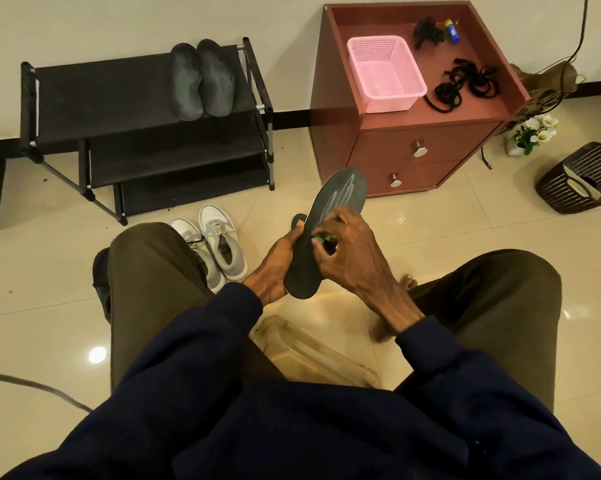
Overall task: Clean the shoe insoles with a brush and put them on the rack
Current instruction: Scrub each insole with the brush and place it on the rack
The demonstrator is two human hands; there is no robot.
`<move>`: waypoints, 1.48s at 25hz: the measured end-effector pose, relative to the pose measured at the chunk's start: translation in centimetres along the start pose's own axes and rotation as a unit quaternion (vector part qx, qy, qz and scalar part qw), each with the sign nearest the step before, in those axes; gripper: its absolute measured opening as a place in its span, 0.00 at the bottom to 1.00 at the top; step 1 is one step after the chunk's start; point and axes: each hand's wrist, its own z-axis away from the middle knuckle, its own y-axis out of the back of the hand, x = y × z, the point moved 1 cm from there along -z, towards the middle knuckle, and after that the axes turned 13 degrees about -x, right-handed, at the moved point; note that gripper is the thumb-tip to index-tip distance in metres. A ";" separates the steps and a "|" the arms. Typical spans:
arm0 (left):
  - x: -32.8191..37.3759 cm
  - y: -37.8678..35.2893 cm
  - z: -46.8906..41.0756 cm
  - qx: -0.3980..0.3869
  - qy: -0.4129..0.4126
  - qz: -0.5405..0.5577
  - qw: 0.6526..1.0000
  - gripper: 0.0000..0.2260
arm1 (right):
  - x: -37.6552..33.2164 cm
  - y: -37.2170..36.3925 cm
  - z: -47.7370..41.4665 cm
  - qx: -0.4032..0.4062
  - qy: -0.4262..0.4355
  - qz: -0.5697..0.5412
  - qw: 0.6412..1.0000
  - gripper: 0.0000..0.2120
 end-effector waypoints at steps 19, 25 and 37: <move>0.3 0.4 0.2 0.006 0.011 0.002 1.000 0.19 | -1.0 -0.8 0.5 -0.055 0.097 -0.051 0.992 0.10; -0.5 0.0 -0.2 -0.071 0.027 0.012 0.997 0.30 | 3.2 1.1 -0.8 0.080 -0.027 -0.061 0.995 0.09; -0.3 0.0 0.1 -0.060 0.016 0.034 0.998 0.30 | 2.3 0.4 -0.7 0.088 -0.030 -0.058 0.994 0.09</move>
